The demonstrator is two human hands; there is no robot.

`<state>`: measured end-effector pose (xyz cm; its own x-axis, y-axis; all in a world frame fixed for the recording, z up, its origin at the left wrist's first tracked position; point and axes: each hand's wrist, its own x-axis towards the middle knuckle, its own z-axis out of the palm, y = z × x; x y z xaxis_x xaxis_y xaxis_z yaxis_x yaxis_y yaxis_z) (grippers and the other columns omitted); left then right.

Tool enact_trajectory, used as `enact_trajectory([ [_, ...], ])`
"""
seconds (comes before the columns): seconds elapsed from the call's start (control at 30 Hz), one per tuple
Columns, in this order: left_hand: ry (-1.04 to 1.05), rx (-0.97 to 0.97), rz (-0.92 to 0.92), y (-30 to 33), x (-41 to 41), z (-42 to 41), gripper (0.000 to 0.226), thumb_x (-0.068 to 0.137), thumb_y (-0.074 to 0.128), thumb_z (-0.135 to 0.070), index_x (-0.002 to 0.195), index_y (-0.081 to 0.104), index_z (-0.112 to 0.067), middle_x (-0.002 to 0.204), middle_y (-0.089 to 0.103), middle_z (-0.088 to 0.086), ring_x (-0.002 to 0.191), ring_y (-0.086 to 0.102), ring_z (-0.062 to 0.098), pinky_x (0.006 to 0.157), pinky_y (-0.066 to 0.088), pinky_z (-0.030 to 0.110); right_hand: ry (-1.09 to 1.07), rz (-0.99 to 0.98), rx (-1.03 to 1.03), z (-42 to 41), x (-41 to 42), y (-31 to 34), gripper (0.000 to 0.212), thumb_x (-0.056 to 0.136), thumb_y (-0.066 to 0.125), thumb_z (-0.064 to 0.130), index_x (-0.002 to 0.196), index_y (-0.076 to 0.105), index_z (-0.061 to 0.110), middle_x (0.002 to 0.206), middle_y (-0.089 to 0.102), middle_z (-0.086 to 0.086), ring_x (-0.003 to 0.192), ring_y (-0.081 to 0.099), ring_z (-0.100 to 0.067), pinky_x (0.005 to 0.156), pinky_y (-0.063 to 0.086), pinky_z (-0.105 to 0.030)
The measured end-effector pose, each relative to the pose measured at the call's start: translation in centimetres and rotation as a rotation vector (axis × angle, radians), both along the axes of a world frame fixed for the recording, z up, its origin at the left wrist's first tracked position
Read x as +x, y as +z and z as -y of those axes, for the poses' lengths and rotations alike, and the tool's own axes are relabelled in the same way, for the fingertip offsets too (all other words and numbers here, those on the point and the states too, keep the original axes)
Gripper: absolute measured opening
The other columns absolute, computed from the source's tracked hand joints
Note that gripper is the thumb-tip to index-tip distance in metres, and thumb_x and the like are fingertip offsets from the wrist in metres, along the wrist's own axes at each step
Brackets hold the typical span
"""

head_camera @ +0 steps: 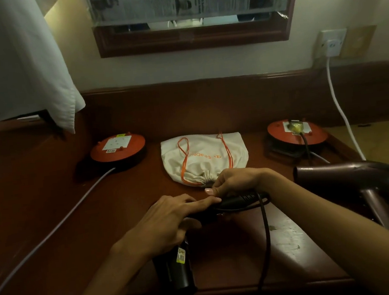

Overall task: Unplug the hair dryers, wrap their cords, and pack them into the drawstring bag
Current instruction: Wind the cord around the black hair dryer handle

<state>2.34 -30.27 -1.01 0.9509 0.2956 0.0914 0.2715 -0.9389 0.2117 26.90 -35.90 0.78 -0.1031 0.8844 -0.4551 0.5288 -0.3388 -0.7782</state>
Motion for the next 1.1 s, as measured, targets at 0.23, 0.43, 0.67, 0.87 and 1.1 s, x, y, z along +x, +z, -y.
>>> enact_trajectory([
  [0.23,0.03,-0.046,0.145,-0.8,-0.4,0.6,0.076,0.096,0.062,-0.029,0.128,0.018,-0.083,0.128,0.048,-0.026,0.11,0.029,-0.019,0.094,0.024,0.018,0.071,-0.372,-0.042,1.5,2.8,-1.2,0.025,0.091,0.069,0.038,0.096,0.067,0.013,0.096,0.063,-0.015,0.078,0.06,-0.021,0.067,0.05,-0.024],
  [0.43,-0.003,-0.049,0.139,-0.6,-0.2,2.0,0.068,0.098,0.058,-0.034,0.137,0.021,-0.075,0.131,0.046,-0.026,0.104,0.033,-0.008,0.099,0.029,0.029,0.236,-0.265,-0.17,1.9,4.2,0.7,0.011,0.102,0.055,0.013,0.101,0.066,0.009,0.088,0.062,-0.007,0.069,0.06,-0.012,0.057,0.051,-0.018],
  [0.67,0.018,-0.111,0.219,-0.7,-1.1,2.4,0.07,0.096,0.061,-0.03,0.135,0.027,-0.076,0.129,0.048,-0.03,0.11,0.037,-0.007,0.098,0.033,0.03,0.147,-0.362,-0.07,2.6,5.4,2.0,0.021,0.101,0.056,0.008,0.114,0.069,-0.002,0.055,0.036,-0.005,0.047,0.029,-0.013,0.047,0.027,-0.024],
  [0.87,0.086,-0.219,0.398,-0.7,-1.4,3.4,0.065,0.086,0.065,-0.03,0.13,0.043,-0.072,0.123,0.057,-0.032,0.113,0.04,-0.015,0.096,0.037,0.03,-0.002,-0.199,0.184,4.2,2.6,-0.6,0.022,0.098,0.061,0.009,0.114,0.072,0.0,0.085,0.064,-0.015,0.071,0.057,-0.017,0.062,0.048,-0.025],
  [1.1,0.205,-0.187,0.517,-1.7,-1.5,3.0,0.065,0.079,0.068,-0.031,0.131,0.049,-0.066,0.114,0.064,-0.03,0.107,0.055,-0.009,0.089,0.044,0.034,-0.181,-0.074,0.468,10.4,-5.5,-4.0,0.023,0.103,0.054,0.013,0.083,0.066,0.011,0.065,0.054,0.005,0.058,0.044,-0.01,0.056,0.033,-0.029],
])
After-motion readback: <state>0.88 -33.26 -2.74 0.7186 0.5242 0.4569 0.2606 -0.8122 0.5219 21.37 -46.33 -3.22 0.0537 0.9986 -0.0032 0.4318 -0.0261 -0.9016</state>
